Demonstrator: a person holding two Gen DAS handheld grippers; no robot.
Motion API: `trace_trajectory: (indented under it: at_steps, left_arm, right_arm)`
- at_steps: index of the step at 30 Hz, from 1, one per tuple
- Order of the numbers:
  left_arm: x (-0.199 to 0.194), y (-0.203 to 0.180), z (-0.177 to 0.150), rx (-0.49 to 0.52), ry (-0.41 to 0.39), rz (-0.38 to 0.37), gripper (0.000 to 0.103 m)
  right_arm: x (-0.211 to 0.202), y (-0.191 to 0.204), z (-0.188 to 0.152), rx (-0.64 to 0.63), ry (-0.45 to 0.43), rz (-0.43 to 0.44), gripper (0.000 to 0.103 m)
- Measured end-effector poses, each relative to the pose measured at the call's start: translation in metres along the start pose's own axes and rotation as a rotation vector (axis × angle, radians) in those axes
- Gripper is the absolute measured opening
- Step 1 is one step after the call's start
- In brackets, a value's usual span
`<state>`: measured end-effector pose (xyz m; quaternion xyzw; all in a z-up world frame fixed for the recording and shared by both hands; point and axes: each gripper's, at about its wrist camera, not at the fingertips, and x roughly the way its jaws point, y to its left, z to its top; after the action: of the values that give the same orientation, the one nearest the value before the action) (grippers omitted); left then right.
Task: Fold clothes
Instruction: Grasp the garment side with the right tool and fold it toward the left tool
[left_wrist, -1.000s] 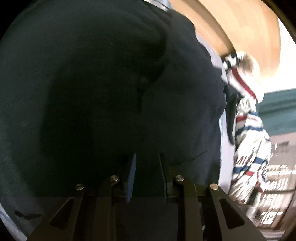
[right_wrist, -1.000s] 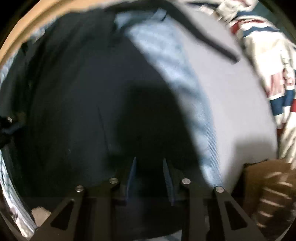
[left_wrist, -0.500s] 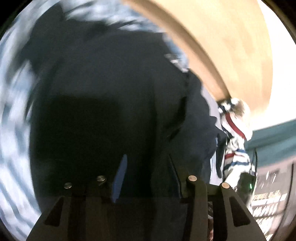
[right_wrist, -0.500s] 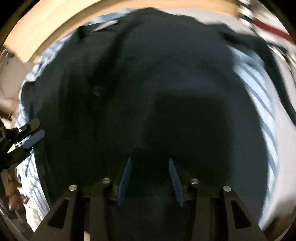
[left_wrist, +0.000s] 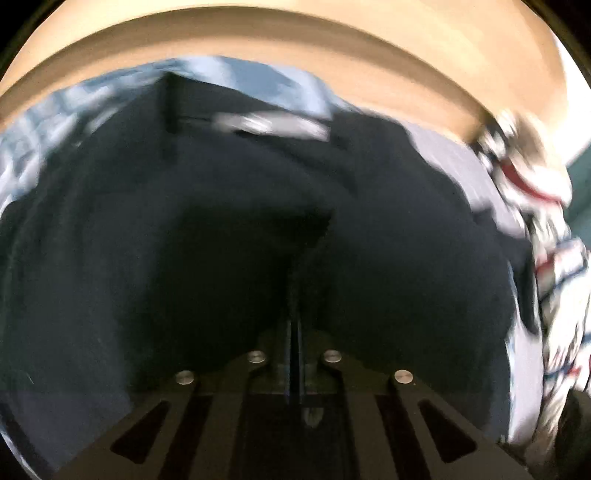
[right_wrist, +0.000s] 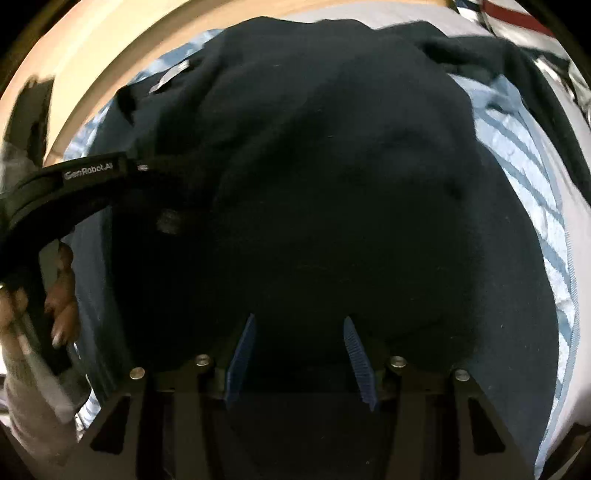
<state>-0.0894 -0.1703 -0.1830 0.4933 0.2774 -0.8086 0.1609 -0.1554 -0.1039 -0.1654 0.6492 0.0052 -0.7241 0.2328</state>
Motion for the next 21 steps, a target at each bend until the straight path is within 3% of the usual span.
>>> trace_trajectory:
  at_steps: [2,7,11,12,13,15,18,21]
  left_arm:
    - [0.004,0.021,0.013,-0.083,0.016,-0.042,0.003]
    - [0.0,0.026,0.033,-0.081,-0.028,-0.011,0.003]
    - [-0.015,0.055,0.041,-0.244,-0.02,-0.17,0.006]
    - [-0.022,0.064,0.041,-0.288,-0.029,-0.2,0.017]
    - [-0.03,0.074,0.04,-0.323,-0.047,-0.209,0.037]
    - [-0.043,0.088,0.035,-0.355,-0.088,-0.203,0.064]
    - [-0.052,0.101,0.03,-0.364,-0.108,-0.19,0.064]
    - [-0.052,0.105,0.026,-0.362,-0.084,-0.2,0.064]
  right_arm:
    - [-0.003,0.0,0.006,-0.013,-0.001,0.035,0.056]
    - [0.004,0.007,0.024,-0.104,-0.016,0.193,0.056]
    - [0.007,0.036,0.026,-0.209,-0.012,0.273,0.051]
    - [0.009,0.04,0.028,-0.235,-0.011,0.289,0.05]
    - [0.011,0.045,0.03,-0.263,-0.013,0.305,0.05]
    - [0.017,0.05,0.04,-0.306,-0.026,0.322,0.047]
    - [0.042,0.048,0.045,-0.359,0.009,0.294,0.045]
    - [0.05,0.045,0.037,-0.431,0.021,0.251,0.028]
